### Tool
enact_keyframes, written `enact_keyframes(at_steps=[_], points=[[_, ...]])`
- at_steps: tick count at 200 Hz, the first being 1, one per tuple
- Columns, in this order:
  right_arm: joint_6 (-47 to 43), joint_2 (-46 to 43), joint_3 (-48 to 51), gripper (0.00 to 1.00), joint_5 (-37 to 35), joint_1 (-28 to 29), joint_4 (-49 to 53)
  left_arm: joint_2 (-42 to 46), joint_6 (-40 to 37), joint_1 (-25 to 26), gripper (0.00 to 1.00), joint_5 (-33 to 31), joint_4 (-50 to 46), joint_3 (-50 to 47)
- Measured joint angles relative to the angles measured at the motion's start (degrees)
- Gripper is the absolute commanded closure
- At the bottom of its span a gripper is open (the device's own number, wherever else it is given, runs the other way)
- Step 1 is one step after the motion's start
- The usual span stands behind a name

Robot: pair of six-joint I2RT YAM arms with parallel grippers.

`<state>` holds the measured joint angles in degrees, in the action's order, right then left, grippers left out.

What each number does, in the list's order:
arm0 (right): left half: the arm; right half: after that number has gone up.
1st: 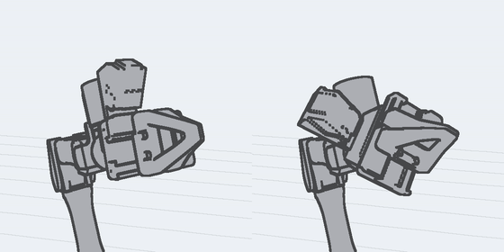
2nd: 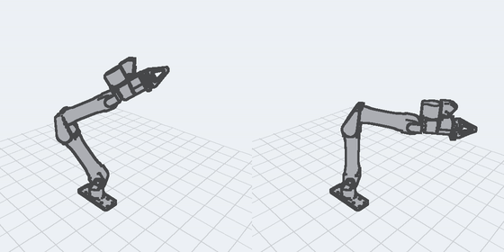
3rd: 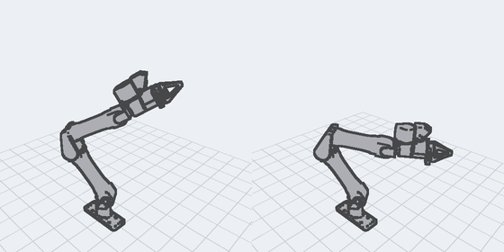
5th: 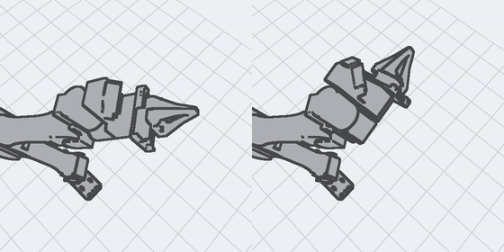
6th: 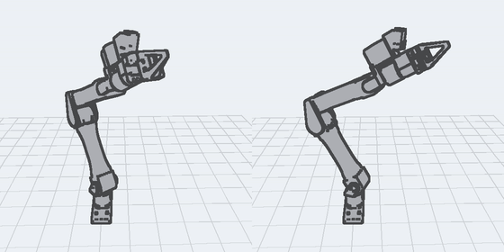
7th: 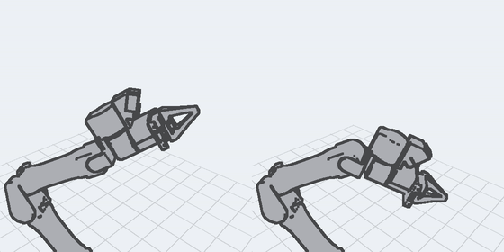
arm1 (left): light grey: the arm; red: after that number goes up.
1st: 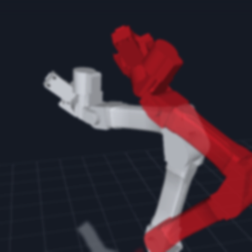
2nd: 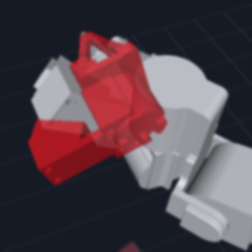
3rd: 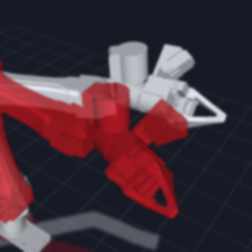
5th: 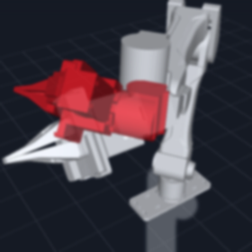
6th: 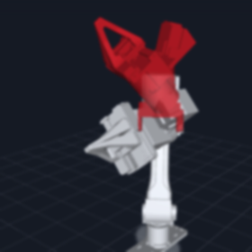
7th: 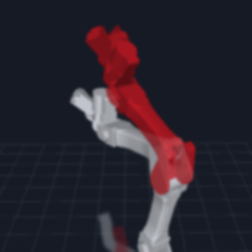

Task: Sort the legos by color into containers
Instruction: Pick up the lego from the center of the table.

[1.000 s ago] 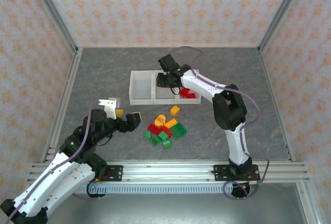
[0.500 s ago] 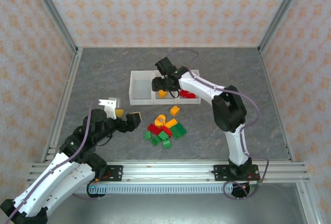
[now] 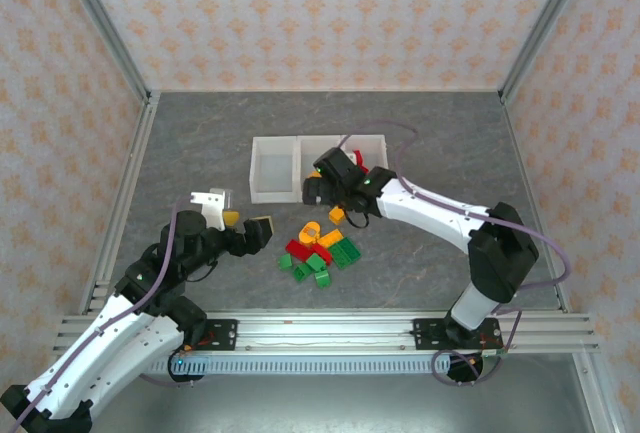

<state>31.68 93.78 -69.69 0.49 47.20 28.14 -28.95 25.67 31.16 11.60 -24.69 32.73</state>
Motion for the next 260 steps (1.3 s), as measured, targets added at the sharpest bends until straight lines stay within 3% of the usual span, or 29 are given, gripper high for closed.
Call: enact_keyframes(at_steps=[62,134,218,260], points=[[5.31,3.02,5.44,0.16,-2.34,-0.37,-4.63,0.33,-0.02,0.0,0.01,0.2,0.0,0.0],[5.79,11.5,4.42,0.2,-3.67,-0.37,-6.82,0.85,-0.02,0.0,0.01,0.28,0.04,0.0],[3.45,14.14,3.89,0.53,-6.75,-0.37,-7.65,0.81,-0.02,0.0,0.01,0.63,0.02,0.0],[2.69,14.05,3.91,0.59,-7.19,-0.31,-7.65,0.76,-0.02,0.0,0.01,1.09,0.02,0.0]])
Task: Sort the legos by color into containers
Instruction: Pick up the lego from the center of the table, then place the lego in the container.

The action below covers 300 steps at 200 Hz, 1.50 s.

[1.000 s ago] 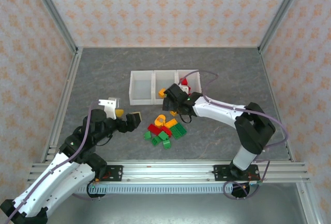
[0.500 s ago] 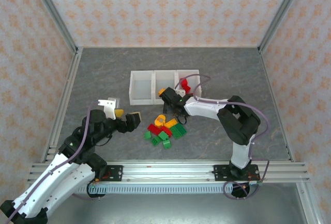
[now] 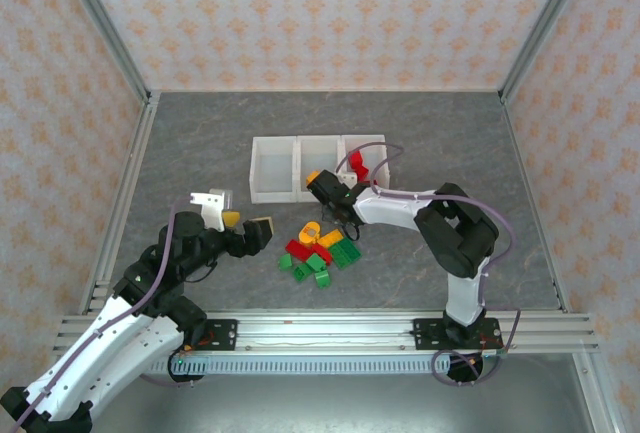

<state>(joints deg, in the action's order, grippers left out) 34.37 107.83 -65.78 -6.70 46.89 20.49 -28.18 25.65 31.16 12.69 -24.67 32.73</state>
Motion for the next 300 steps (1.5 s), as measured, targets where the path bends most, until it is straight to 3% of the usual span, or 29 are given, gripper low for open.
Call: enact_keyframes(at_steps=[24,70,112,157,214,241,279,300], points=[[-0.13,-2.19,1.99,0.65,0.0,0.35,0.11,-0.31,0.0,0.0,0.01,0.17,0.0,0.0],[-0.15,-11.56,4.74,0.67,-0.02,1.49,2.21,-0.83,0.0,0.0,0.01,0.2,0.0,0.0],[-3.39,-14.75,-2.97,0.66,-0.96,3.82,5.88,-1.09,0.0,0.0,0.01,0.17,0.0,0.0],[-12.33,-4.52,-22.95,0.66,-2.36,1.29,7.02,-1.2,0.0,0.0,0.01,0.2,0.0,0.0],[-18.1,10.25,-31.76,0.64,-0.28,-5.03,8.61,-0.22,0.0,0.0,0.01,0.37,0.0,0.0],[-19.5,12.44,-31.87,0.58,-0.2,-6.4,8.26,0.48,0.0,0.0,0.01,0.39,0.02,0.0],[-21.84,13.64,-34.1,0.2,0.68,-7.04,7.58,0.48,0.0,0.0,0.01,0.39,0.02,0.0],[-22.34,13.6,-35.12,0.12,1.09,-7.04,7.15,0.46,0.0,0.0,0.01,0.39,0.02,0.0]])
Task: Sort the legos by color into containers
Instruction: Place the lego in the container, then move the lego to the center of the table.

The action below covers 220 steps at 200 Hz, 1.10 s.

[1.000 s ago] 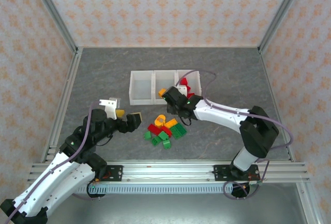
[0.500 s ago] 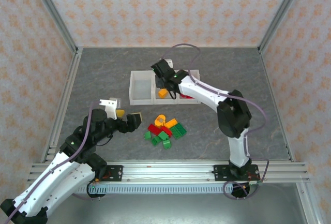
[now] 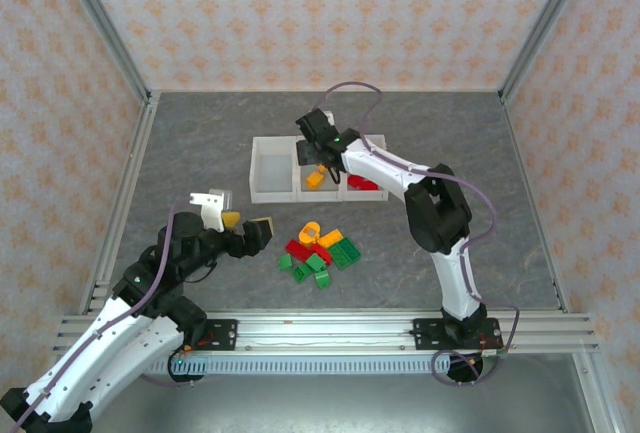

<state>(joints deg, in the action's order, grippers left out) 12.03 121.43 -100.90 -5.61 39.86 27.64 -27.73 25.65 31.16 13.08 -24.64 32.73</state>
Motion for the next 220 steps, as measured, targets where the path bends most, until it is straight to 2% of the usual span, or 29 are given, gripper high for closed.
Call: enact_keyframes(at_steps=[32,55,82,129,188,220], points=[[-0.15,-1.09,-0.2,0.1,1.6,0.04,1.18,0.0,0.0,0.0,0.01,0.0,0.0,0.0],[-0.35,-5.4,1.86,0.1,2.58,0.44,2.43,0.0,0.0,0.0,0.01,0.0,0.0,0.0],[-0.44,-17.22,11.06,0.13,3.13,1.81,2.62,-0.04,0.0,0.0,0.01,0.0,0.0,0.0],[0.07,-34.84,28.02,0.29,4.61,4.5,3.56,-0.61,0.0,0.0,0.01,0.0,0.0,-0.02],[2.56,-40.68,45.97,0.41,11.02,6.91,8.85,-2.03,0.0,0.0,0.01,0.0,0.0,-0.02],[4.94,-42.66,51.84,0.43,13.68,6.97,10.78,-2.6,0.0,0.0,0.01,0.0,0.0,-0.02]])
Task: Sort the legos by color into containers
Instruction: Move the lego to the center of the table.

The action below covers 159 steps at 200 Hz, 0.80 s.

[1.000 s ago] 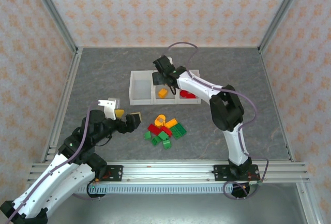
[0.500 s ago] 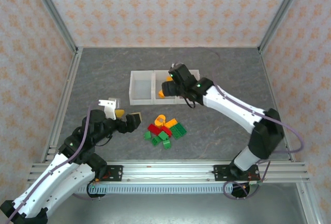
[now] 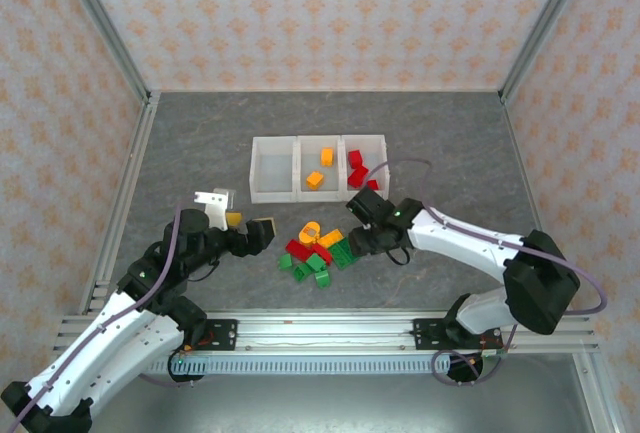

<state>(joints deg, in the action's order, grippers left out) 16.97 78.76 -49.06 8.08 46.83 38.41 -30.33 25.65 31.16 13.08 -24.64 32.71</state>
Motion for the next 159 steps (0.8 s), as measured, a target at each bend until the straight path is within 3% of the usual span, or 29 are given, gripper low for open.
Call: enact_keyframes(at_steps=[102,159], points=[[4.5,-1.07,6.6,0.39,6.6,1.33,-1.42,-0.31,0.02,0.0,0.01,-0.04,-0.02,0.0],[5.05,5.53,5.75,0.38,5.92,4.24,-2.75,-0.28,0.02,0.0,0.01,-0.04,-0.02,0.0]])
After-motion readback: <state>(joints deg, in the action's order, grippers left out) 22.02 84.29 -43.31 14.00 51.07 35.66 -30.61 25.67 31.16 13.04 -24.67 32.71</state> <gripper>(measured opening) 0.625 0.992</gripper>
